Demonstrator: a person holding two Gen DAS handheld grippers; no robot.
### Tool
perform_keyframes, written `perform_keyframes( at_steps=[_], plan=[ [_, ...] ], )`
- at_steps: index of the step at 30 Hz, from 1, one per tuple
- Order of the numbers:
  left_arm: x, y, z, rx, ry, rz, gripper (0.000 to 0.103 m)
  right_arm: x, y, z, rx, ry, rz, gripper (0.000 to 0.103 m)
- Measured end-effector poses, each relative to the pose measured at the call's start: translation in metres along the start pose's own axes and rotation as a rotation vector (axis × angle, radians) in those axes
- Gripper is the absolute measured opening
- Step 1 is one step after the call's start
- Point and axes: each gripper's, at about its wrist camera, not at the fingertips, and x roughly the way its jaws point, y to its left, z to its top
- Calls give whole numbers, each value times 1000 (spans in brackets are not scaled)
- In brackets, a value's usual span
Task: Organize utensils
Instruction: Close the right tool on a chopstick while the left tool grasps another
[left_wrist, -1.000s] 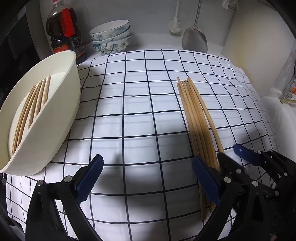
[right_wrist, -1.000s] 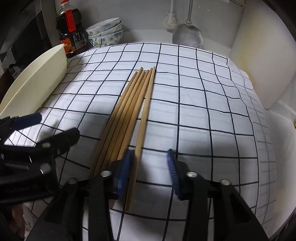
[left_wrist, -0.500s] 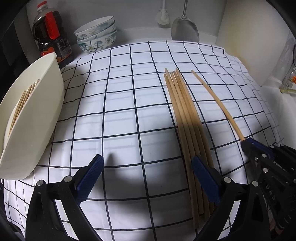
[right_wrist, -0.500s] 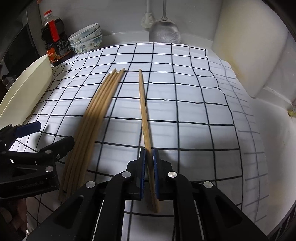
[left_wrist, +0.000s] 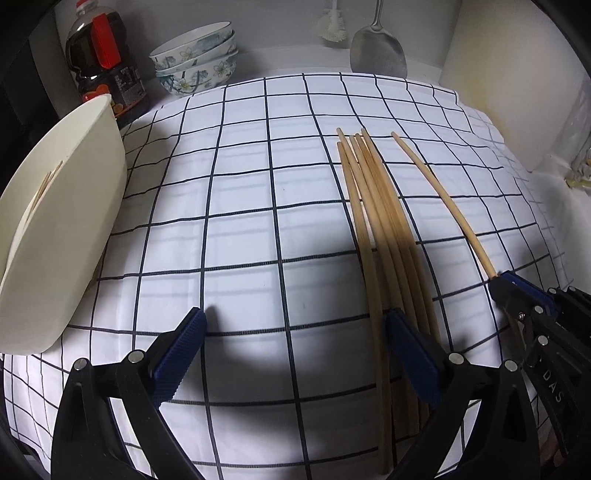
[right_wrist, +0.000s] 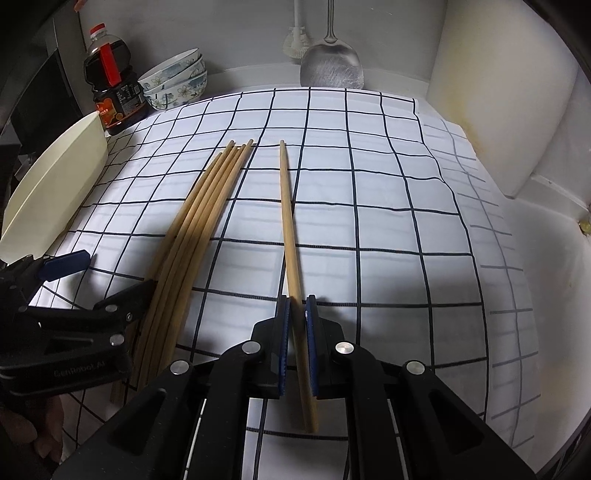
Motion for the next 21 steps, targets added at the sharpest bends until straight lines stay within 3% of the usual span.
perform_keyframes(
  at_steps=[2,4,11,14,17,18,21],
  plan=[
    [0,-2,3,8,-10,-4,88,2,-1,2,-2,-6,4,8],
    [-1,-8,7,31,-20,-15,72,4,-1,5,-9,-13,8,9],
    [2,-16,17,40,-32,-28,56,13,-3,18,-11,-25,45,18],
    [1,-19,18,48,-38,-36,42,15,0,20,-34,-40,34,18],
    [0,-21,18,45,-36,-37,17,16,7,19,-85,-59,7,15],
    [0,-22,18,45,-34,-40,8,16,6,19,-85,-60,11,7],
    [-1,-22,17,46,-31,-43,7,16,3,19,-62,-54,25,6]
  ],
)
